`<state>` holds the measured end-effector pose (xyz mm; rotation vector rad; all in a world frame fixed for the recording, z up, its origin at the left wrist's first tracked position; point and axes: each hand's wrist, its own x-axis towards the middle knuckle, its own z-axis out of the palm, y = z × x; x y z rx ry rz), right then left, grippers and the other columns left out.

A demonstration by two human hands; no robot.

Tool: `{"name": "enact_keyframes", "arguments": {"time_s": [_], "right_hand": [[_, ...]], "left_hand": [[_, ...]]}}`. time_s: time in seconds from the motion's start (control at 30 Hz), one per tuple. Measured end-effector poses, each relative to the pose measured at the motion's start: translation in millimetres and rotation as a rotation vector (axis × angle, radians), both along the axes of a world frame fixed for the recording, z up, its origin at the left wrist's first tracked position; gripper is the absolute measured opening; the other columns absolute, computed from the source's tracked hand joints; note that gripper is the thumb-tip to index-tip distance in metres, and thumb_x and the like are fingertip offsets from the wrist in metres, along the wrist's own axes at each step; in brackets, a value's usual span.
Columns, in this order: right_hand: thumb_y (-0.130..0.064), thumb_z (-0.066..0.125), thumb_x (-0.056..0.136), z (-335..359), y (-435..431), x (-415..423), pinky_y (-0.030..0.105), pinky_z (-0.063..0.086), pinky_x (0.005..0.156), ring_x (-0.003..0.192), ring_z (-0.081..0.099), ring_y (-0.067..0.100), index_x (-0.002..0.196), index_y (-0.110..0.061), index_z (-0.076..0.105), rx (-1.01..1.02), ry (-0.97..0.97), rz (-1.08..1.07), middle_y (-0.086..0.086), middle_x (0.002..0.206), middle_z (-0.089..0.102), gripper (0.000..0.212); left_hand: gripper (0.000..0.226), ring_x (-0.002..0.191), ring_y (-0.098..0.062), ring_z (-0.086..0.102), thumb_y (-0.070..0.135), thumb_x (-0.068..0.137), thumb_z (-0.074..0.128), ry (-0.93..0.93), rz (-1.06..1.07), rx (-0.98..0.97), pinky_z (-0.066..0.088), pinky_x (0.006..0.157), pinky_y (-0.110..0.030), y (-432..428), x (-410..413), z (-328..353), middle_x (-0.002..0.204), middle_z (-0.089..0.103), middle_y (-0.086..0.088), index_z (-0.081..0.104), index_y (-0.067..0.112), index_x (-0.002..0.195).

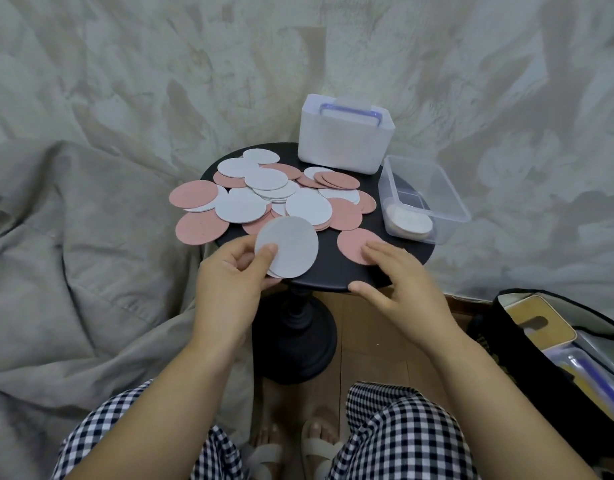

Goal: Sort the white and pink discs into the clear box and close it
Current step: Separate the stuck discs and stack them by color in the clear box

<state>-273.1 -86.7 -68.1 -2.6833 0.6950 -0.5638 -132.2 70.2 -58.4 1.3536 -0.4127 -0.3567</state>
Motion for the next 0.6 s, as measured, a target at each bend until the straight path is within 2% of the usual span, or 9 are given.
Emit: {"name": "enact_keyframes", "arguments": {"time_s": [0.1,0.2,0.27,0.33,0.4,0.47,0.53,0.6], "right_hand": [[-0.028,0.077,0.072,-7,-4,-9,0.031,0.043,0.099,0.113,0.056,0.017,0.116,-0.013,0.065,-0.082,-0.114,0.015,0.002,0.119,0.063,0.048],[-0.008,0.078,0.070,-9,-3,-16,0.025,0.047,0.089,0.097,0.060,0.009,0.099,-0.016,0.072,-0.144,-0.254,0.043,-0.003,0.100,0.070,0.031],[-0.010,0.071,0.078,1,3,-18,0.019,0.048,0.081,0.090,0.062,0.001,0.092,-0.029,0.072,0.018,-0.366,0.040,-0.020,0.090,0.069,0.023],[-0.013,0.065,0.083,12,9,-16,0.011,0.046,0.075,0.086,0.062,-0.004,0.089,-0.039,0.065,0.296,-0.473,0.013,-0.028,0.084,0.068,0.026],[-0.018,0.063,0.084,15,10,-11,0.016,0.050,0.074,0.084,0.063,0.000,0.090,-0.036,0.065,0.475,-0.567,-0.022,-0.021,0.085,0.069,0.020],[-0.020,0.062,0.085,16,10,-3,0.025,0.053,0.076,0.085,0.064,0.006,0.096,-0.030,0.067,0.566,-0.618,-0.061,-0.010,0.088,0.071,0.015],[-0.019,0.062,0.086,16,12,5,0.029,0.054,0.079,0.091,0.065,0.009,0.103,-0.025,0.066,0.646,-0.652,-0.063,-0.006,0.096,0.070,0.019],[-0.017,0.060,0.087,16,14,11,0.031,0.054,0.083,0.097,0.065,0.009,0.106,-0.029,0.064,0.694,-0.654,-0.030,-0.006,0.103,0.070,0.022]], "left_hand": [[0.012,0.079,-0.011,0.070,0.012,0.088,0.060,-0.003,0.001,-0.008,0.054,0.062,-0.017,-1,0,0,0.082,0.073,0.005,0.067,0.022,0.091],[0.012,0.081,-0.009,0.070,0.012,0.088,0.061,-0.009,-0.017,-0.011,0.055,0.065,-0.018,-4,-3,0,0.081,0.074,0.006,0.066,0.023,0.090],[0.013,0.082,-0.009,0.070,0.012,0.088,0.061,-0.016,-0.031,-0.013,0.055,0.066,-0.019,-6,-5,0,0.081,0.074,0.007,0.066,0.024,0.087],[0.012,0.084,-0.011,0.070,0.012,0.087,0.063,-0.027,-0.046,-0.029,0.055,0.068,-0.020,-9,-9,1,0.083,0.074,0.005,0.068,0.023,0.086],[0.013,0.084,-0.012,0.070,0.011,0.085,0.063,-0.029,-0.093,-0.054,0.055,0.070,-0.021,-13,-14,4,0.083,0.074,0.004,0.069,0.022,0.084],[0.016,0.083,-0.014,0.070,0.009,0.084,0.063,-0.022,-0.179,-0.086,0.056,0.071,-0.023,-17,-20,8,0.082,0.075,0.004,0.070,0.023,0.083],[0.018,0.084,-0.016,0.070,0.007,0.084,0.063,-0.012,-0.263,-0.102,0.057,0.072,-0.025,-21,-24,12,0.083,0.075,0.002,0.071,0.023,0.084],[0.018,0.084,-0.017,0.071,0.006,0.084,0.062,-0.008,-0.317,-0.103,0.057,0.072,-0.026,-24,-25,15,0.085,0.075,0.000,0.071,0.022,0.087]]}}
